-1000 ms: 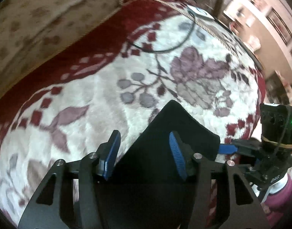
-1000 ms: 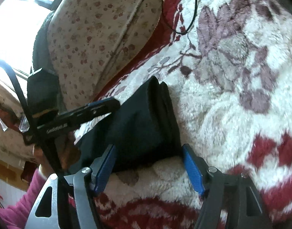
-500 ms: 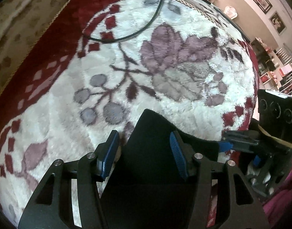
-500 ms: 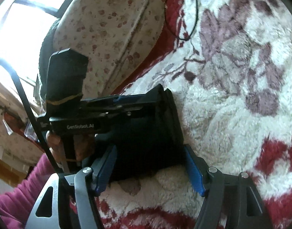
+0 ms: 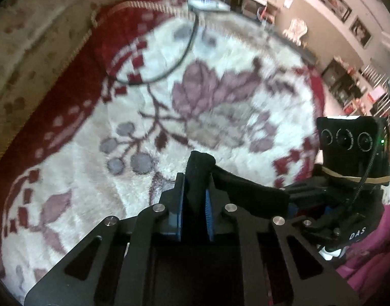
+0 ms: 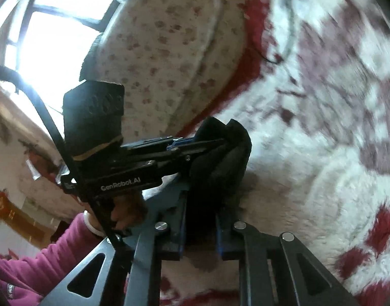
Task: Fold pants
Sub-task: 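Close both grippers on the end of the pants strip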
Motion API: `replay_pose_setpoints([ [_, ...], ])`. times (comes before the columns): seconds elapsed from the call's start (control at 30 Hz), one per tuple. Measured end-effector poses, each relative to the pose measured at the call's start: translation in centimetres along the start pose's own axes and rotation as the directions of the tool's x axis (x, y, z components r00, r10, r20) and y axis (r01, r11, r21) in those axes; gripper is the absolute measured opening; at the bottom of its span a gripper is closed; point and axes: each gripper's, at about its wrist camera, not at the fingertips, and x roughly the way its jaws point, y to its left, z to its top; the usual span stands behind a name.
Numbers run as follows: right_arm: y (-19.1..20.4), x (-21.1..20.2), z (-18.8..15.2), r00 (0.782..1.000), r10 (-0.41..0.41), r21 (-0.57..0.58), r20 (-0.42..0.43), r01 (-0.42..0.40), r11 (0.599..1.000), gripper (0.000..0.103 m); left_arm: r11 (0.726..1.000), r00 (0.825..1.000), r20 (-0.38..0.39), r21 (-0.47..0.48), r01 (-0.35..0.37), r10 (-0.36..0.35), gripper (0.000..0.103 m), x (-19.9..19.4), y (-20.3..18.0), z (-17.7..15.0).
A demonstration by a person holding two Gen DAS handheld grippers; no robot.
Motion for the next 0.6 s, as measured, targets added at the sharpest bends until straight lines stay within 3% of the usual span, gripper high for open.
replay_pose_setpoints([
  [0.13, 4.6, -0.5, 0.9, 0.998, 0.058, -0.107, 0.012, -0.057, 0.993, 0.017, 1.0, 0.994, 0.111, -0.023, -0.016, 0.019, 0.011, -5.9, -0.2, -0.5],
  [0.3, 11.2, 0.4, 0.9, 0.989, 0.147, -0.25, -0.033, -0.151, 0.956, 0.016, 0.996, 0.973, 0.223, -0.072, -0.045, 0.06, 0.011, -12.5, -0.2, -2.9],
  [0.43, 15.5, 2.8, -0.2, 0.976, 0.186, -0.334, -0.11, -0.213, 0.918, 0.016, 0.985, 0.948, 0.299, -0.159, -0.059, 0.105, 0.011, -17.4, 0.7, -6.9],
  [0.6, 19.9, 7.6, -2.9, 0.936, 0.234, -0.39, -0.262, -0.324, 0.862, 0.015, 0.955, 0.922, 0.344, -0.284, -0.08, 0.18, 0.011, -21.4, 2.5, -12.9],
])
